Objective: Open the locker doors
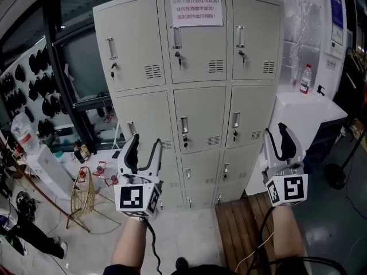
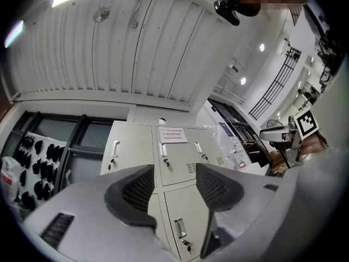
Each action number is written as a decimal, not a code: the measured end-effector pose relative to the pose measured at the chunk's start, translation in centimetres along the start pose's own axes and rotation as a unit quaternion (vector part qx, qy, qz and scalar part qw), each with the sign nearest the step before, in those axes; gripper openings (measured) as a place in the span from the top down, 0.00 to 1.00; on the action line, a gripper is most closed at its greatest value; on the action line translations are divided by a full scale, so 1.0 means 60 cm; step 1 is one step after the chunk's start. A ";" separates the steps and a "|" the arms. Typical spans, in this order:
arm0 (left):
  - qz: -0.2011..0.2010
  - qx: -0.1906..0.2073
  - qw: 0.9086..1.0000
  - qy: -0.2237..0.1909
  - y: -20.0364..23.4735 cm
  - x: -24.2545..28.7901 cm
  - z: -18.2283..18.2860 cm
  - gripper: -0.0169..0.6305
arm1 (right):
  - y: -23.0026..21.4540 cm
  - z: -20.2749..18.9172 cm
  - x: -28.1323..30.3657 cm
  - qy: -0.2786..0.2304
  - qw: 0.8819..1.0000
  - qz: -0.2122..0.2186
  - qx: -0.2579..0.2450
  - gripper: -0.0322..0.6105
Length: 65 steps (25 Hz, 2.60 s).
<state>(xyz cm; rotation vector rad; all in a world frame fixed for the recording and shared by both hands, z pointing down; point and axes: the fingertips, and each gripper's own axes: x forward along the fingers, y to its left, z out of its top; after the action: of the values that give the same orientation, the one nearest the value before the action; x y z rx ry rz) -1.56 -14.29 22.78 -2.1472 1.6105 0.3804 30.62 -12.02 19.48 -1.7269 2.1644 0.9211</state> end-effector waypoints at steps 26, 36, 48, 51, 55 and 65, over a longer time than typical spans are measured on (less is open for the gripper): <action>0.041 -0.001 0.999 0.036 0.173 0.227 -0.188 0.61 | -0.124 -0.178 0.486 0.012 1.000 0.023 0.016 0.70; 0.152 0.059 0.985 0.063 0.265 0.143 -0.193 0.61 | -0.192 -0.208 0.683 0.043 0.997 0.026 0.064 0.70; 0.130 0.043 0.988 0.075 0.262 0.151 -0.220 0.61 | -0.190 -0.210 0.700 0.079 0.994 0.041 0.065 0.82; 0.109 0.033 0.991 0.076 0.254 0.166 -0.232 0.61 | -0.176 -0.165 0.664 0.048 0.996 0.053 0.044 0.94; 0.077 0.009 0.994 0.075 0.232 0.190 -0.252 0.61 | -0.166 -0.122 0.626 0.032 0.997 0.054 0.038 0.83; 0.050 0.006 0.994 0.094 0.209 0.188 -0.267 0.61 | -0.191 -0.187 0.689 0.132 0.964 0.148 0.177 0.62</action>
<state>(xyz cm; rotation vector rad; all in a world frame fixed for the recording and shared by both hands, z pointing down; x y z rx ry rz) -10.88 -34.57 29.40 -2.1520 1.8239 0.2028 31.92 -52.89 2.35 -1.4439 2.6146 0.3341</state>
